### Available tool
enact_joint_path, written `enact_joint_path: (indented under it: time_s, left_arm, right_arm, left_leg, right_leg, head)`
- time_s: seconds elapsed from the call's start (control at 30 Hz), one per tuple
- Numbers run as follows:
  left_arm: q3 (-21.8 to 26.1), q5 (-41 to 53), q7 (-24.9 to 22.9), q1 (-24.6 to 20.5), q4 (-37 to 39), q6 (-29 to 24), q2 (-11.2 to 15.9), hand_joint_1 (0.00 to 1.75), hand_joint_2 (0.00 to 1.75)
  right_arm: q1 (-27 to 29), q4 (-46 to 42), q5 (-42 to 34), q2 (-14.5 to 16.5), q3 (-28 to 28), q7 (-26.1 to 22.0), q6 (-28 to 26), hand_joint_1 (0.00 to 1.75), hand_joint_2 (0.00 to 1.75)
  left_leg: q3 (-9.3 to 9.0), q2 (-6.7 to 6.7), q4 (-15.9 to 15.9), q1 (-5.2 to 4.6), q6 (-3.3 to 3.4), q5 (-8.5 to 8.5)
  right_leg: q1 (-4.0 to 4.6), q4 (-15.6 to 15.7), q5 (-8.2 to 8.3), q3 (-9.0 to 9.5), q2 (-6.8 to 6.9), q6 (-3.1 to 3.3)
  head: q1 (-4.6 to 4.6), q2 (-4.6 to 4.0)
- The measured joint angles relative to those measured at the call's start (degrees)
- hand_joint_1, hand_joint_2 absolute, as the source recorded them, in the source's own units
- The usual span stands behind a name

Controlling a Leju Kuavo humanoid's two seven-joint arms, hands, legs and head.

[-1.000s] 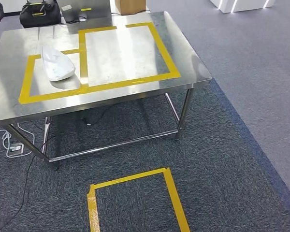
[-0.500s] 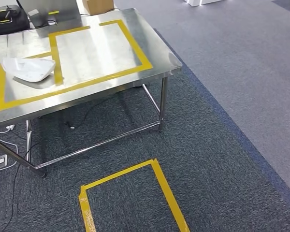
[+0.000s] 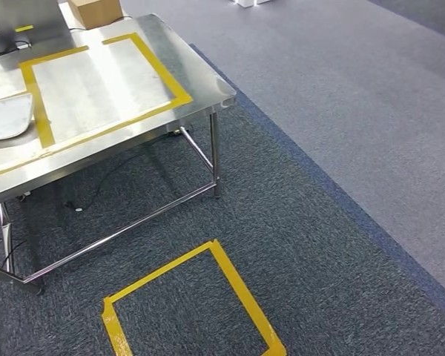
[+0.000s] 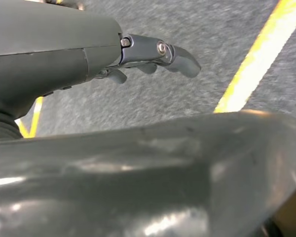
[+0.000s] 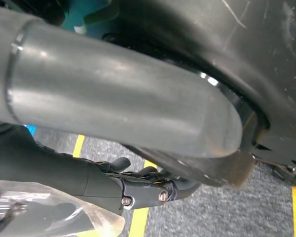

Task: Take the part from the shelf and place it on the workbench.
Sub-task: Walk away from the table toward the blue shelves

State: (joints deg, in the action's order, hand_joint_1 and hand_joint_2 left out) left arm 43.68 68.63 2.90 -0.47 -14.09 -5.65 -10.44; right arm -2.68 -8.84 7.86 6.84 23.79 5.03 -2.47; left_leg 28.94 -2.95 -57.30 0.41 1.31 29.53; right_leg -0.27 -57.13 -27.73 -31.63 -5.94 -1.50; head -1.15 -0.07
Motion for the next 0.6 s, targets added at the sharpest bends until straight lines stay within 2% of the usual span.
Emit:
enact_joint_path:
  time_s: [0.07,0.13,0.17,0.2,0.23,0.27,0.3,0.37,0.4,0.43,0.5,0.53,0.57,0.6]
  left_arm:
    - [0.21,-0.39,0.17,-0.07,0.01,0.07,-0.04,0.00,0.00]
    - [0.30,-0.07,0.22,-0.08,0.04,0.05,-0.09,0.00,0.00]
    - [0.33,0.14,0.22,0.01,0.07,0.01,-0.09,0.00,0.00]
    - [0.38,0.26,0.22,0.10,0.09,-0.03,-0.07,0.00,0.00]
    - [0.45,0.31,0.21,0.16,0.12,-0.08,-0.04,0.00,0.00]
    - [0.53,0.30,0.20,0.14,0.14,-0.10,-0.02,0.00,0.00]
    - [0.60,0.27,0.19,0.04,0.15,-0.11,-0.02,0.00,0.00]
    - [0.74,0.20,0.18,-0.16,0.17,-0.13,-0.01,0.00,0.00]
    - [0.83,0.17,0.18,-0.20,0.18,-0.13,0.02,0.00,0.00]
    - [0.91,0.15,0.18,-0.21,0.19,-0.13,0.05,0.00,0.00]
    - [1.00,0.15,0.18,-0.26,0.19,-0.14,0.08,0.00,0.00]
    - [1.02,0.15,0.18,-0.35,0.19,-0.14,0.09,0.00,0.00]
    - [1.03,0.15,0.18,-0.44,0.19,-0.14,0.08,0.00,0.00]
    - [1.05,0.15,0.17,-0.50,0.20,-0.14,0.07,0.00,0.00]
  right_arm:
    - [0.00,0.00,-0.19,-0.05,-0.02,0.15,0.12,0.00,0.00]
    - [-0.13,-0.01,-0.27,-0.09,-0.03,0.27,0.21,0.00,0.00]
    - [-0.23,-0.02,-0.30,-0.09,-0.05,0.28,0.26,0.00,0.00]
    - [-0.31,-0.03,-0.31,-0.09,-0.07,0.27,0.31,0.00,0.00]
    - [-0.33,-0.04,-0.32,-0.09,-0.09,0.29,0.33,0.00,0.00]
    - [-0.27,-0.04,-0.33,-0.11,-0.10,0.37,0.35,0.00,0.00]
    - [-0.16,-0.04,-0.34,-0.16,-0.12,0.45,0.35,0.00,0.00]
    - [0.04,-0.03,-0.34,-0.26,-0.14,0.66,0.36,0.00,0.00]
    - [0.08,-0.03,-0.34,-0.28,-0.14,0.71,0.38,0.00,0.00]
    - [0.13,-0.03,-0.34,-0.29,-0.15,0.74,0.40,0.00,0.00]
    - [0.41,-0.03,-0.34,-0.30,-0.16,0.72,0.44,0.00,0.00]
    - [0.57,-0.03,-0.35,-0.30,-0.17,0.68,0.45,0.00,0.00]
    - [0.62,-0.03,-0.35,-0.30,-0.18,0.65,0.48,0.00,0.00]
    - [0.56,-0.03,-0.35,-0.30,-0.19,0.62,0.52,0.00,0.00]
  left_leg:
    - [0.05,1.36,0.59,0.25,0.43,-0.52]
    - [0.21,2.92,0.87,0.27,0.77,-0.89]
    - [0.39,3.80,0.84,0.22,0.83,-0.97]
    - [0.51,4.71,0.81,0.17,0.82,-1.01]
    - [0.58,5.58,0.78,0.15,0.79,-1.03]
    - [0.62,6.39,0.74,0.16,0.77,-1.04]
    - [0.62,7.05,0.66,0.17,0.70,-1.02]
    - [0.64,8.14,0.30,-0.01,0.26,-0.86]
    - [0.73,8.63,0.09,-0.19,-0.09,-0.81]
    - [0.84,9.17,-0.08,-0.38,-0.45,-0.78]
    - [0.98,10.45,-0.22,-0.51,-1.04,-0.83]
    - [1.01,10.35,-0.46,-0.39,-1.35,-0.50]
    - [1.29,9.32,-1.39,-0.25,-1.64,0.40]
    - [2.04,7.71,-3.44,-0.12,-1.88,2.00]
  right_leg:
    - [0.10,-1.63,-1.20,-1.14,1.42,-0.56]
    - [0.18,-7.39,-4.69,-3.80,4.15,-1.06]
    - [0.12,-11.22,-6.53,-5.39,4.95,-1.32]
    - [0.06,-14.27,-7.66,-6.52,5.41,-1.55]
    - [-0.05,-15.63,-7.76,-6.76,5.73,-1.75]
    - [-0.19,-15.00,-6.86,-6.01,6.03,-1.92]
    - [-0.37,-12.24,-5.14,-4.23,6.55,-2.06]
    - [-0.46,-4.51,-2.22,0.02,9.11,-2.15]
    - [-0.37,-1.77,-1.64,1.44,10.21,-1.78]
    - [-0.22,-0.33,-1.64,1.98,10.83,-1.32]
    - [-0.07,-0.08,-1.68,1.62,9.87,-0.14]
    - [-0.11,-0.05,-1.50,1.41,9.23,0.27]
    - [-0.17,-0.01,-1.29,1.27,8.63,0.68]
    - [-0.24,0.05,-1.06,1.13,8.01,1.09]
  head:
    - [-0.20,0.00]
    - [-0.60,0.00]
    - [-0.78,0.00]
    - [-0.81,0.00]
    - [-0.81,0.00]
    - [-0.81,0.00]
    - [-0.81,0.00]
    - [-0.86,0.00]
    - [-0.91,0.00]
    - [-0.94,0.00]
    - [-0.92,0.00]
    - [-0.88,0.00]
    - [-0.78,0.00]
    - [-0.70,0.00]
